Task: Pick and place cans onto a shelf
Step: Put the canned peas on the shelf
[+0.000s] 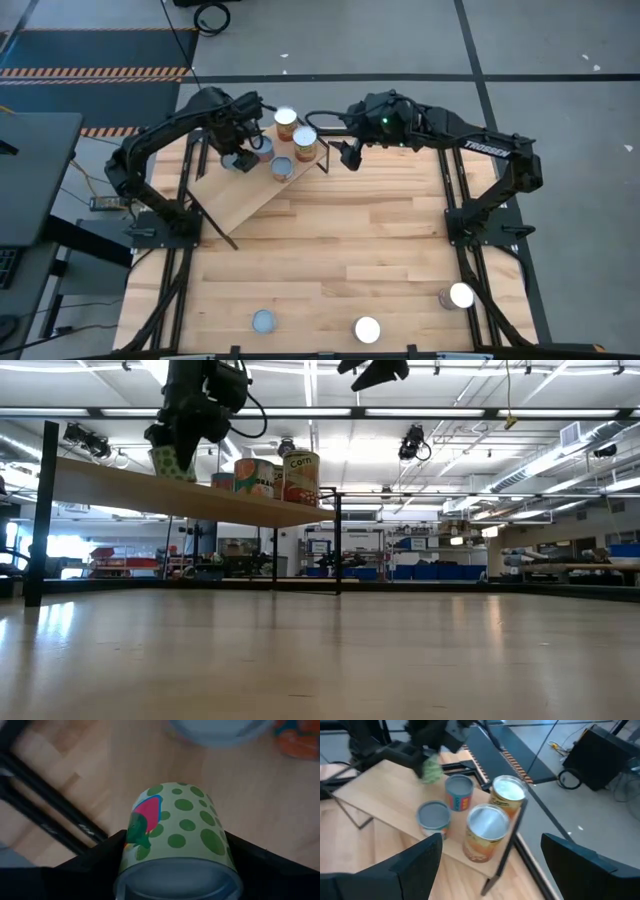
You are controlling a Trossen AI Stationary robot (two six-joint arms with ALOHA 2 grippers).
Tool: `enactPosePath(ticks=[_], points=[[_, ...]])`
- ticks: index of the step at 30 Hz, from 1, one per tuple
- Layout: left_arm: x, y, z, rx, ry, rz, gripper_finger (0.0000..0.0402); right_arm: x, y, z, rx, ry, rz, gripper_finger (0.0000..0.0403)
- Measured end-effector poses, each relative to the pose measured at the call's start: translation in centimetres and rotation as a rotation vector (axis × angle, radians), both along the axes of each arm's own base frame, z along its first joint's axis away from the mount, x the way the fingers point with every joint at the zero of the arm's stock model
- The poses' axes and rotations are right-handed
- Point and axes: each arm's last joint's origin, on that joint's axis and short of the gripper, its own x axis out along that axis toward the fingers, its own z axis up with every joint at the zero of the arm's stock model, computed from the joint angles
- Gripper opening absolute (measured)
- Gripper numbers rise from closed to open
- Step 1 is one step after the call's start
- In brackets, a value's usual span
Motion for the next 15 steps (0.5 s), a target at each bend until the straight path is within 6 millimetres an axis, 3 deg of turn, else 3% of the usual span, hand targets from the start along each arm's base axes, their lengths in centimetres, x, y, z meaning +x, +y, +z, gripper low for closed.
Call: enactPosePath(ticks=[15], points=[[0.4,-0.9,-2.1,-0.050,0.073,0.117,0.0348,-2.3,0.2,0.5,-0.125,0.141,0.090,0.0348]])
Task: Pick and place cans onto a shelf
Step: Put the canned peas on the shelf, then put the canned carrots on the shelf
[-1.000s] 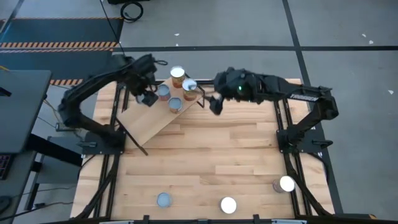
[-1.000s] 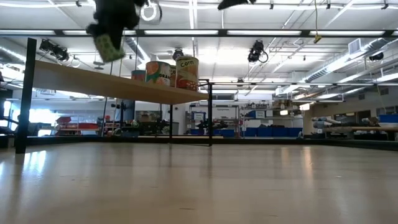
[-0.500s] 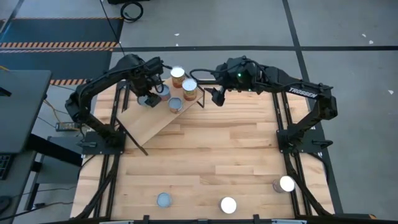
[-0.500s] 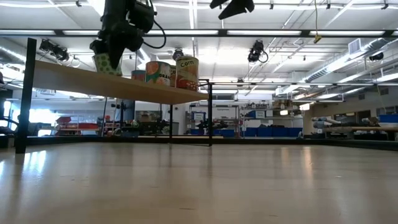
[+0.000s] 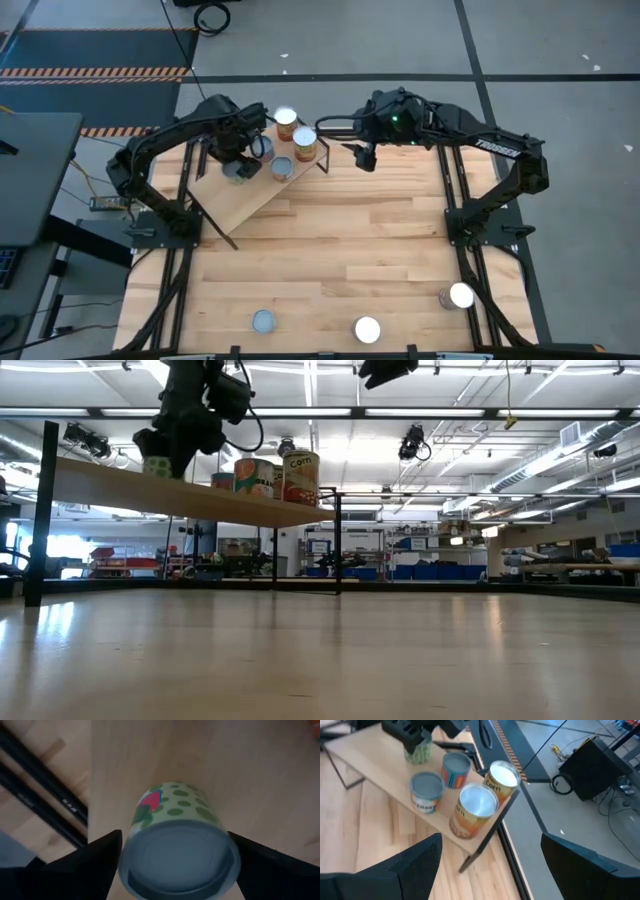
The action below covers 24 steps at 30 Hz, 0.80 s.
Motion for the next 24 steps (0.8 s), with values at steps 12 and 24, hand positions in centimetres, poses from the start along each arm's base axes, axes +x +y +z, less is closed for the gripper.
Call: enactPosePath(ticks=[12,24], points=[[1.0,-0.3,4.0,0.158,-0.097,0.087,0.0350,-1.0,0.1,0.0,0.004,0.052,0.048,0.0348],[1.4,-9.2,10.0,0.178,-0.379,-0.151,0.0348,-1.5,0.4,-0.7,0.067,0.138,0.102,0.0348]])
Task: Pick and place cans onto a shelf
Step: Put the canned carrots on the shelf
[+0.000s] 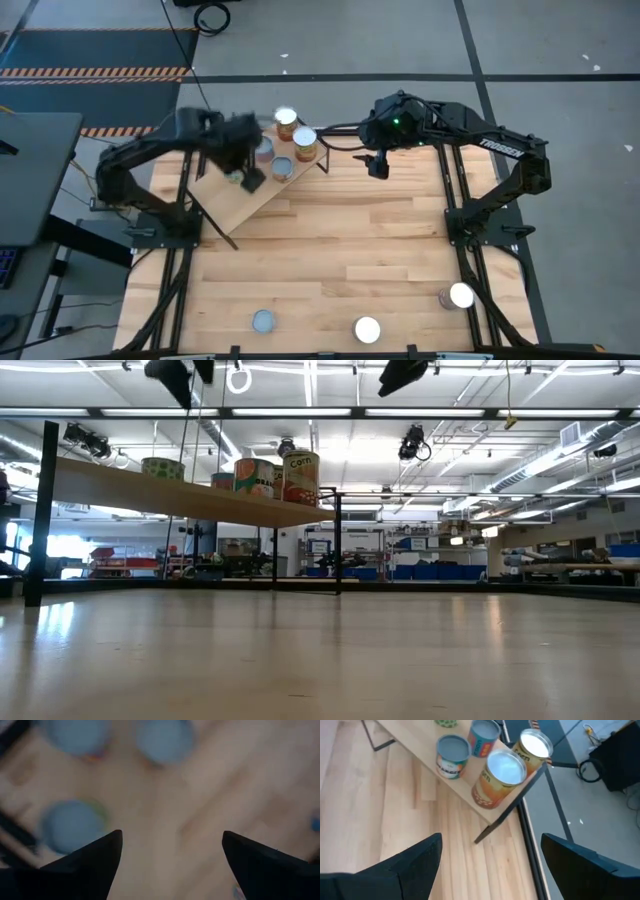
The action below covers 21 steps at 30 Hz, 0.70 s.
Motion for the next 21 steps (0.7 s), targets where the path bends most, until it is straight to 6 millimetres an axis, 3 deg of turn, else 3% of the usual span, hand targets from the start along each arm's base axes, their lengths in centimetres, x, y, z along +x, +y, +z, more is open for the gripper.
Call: enactPosePath(ticks=[7,12,16,21], points=[[0.7,-9.2,0.5,-0.084,-0.100,-0.098,0.0348,0.3,-0.2,0.4,-0.063,-0.027,0.052,0.0348],[1.0,-15.8,-0.3,-0.115,-0.131,-0.153,0.0347,0.0,0.7,0.0,-0.071,0.033,0.051,0.0348],[0.1,-21.0,-1.6,-0.135,-0.087,-0.226,0.0347,-0.6,3.6,-0.6,0.037,0.109,0.069,0.0348],[-0.9,-27.4,-4.3,-0.133,-0.016,-0.401,0.0347,-1.2,8.6,-1.2,0.195,0.169,0.093,0.0348]])
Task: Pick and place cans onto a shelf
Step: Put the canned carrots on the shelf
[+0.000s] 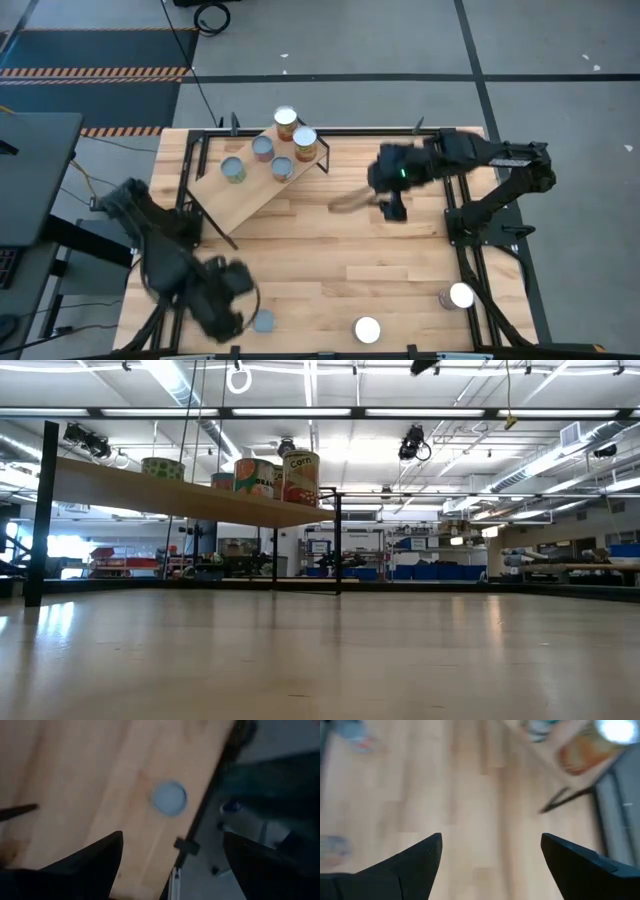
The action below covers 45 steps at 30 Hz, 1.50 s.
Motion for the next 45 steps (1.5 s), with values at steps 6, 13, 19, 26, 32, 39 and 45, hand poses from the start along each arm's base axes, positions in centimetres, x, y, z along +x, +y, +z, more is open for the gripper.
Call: enactPosePath(ticks=[6,13,19,26,32,39,45], points=[[0.2,-6.2,-3.8,0.037,-0.027,-0.295,0.0347,-1.1,6.1,0.0,0.124,-0.032,-0.040,0.0348],[2.1,-8.4,-8.6,0.148,0.053,-0.417,0.0347,-3.0,10.4,0.1,0.178,-0.071,-0.079,0.0348],[4.2,-7.1,-10.2,0.199,0.118,-0.388,0.0351,-3.6,11.5,0.1,0.200,-0.092,-0.113,0.0348],[5.1,-6.9,-13.3,0.210,0.311,-0.436,0.0352,-3.7,11.6,0.2,0.192,-0.107,-0.133,0.0348],[5.1,-7.6,-15.0,0.280,0.320,-0.519,0.0353,-3.7,11.6,0.2,0.176,-0.104,-0.113,0.0348],[5.9,-7.7,-17.2,0.255,0.246,-0.504,0.0353,-3.7,11.6,0.1,0.176,-0.105,-0.116,0.0348],[6.7,-7.1,-18.0,0.273,0.198,-0.469,0.0353,-3.7,11.6,0.1,0.196,-0.105,-0.135,0.0348]])
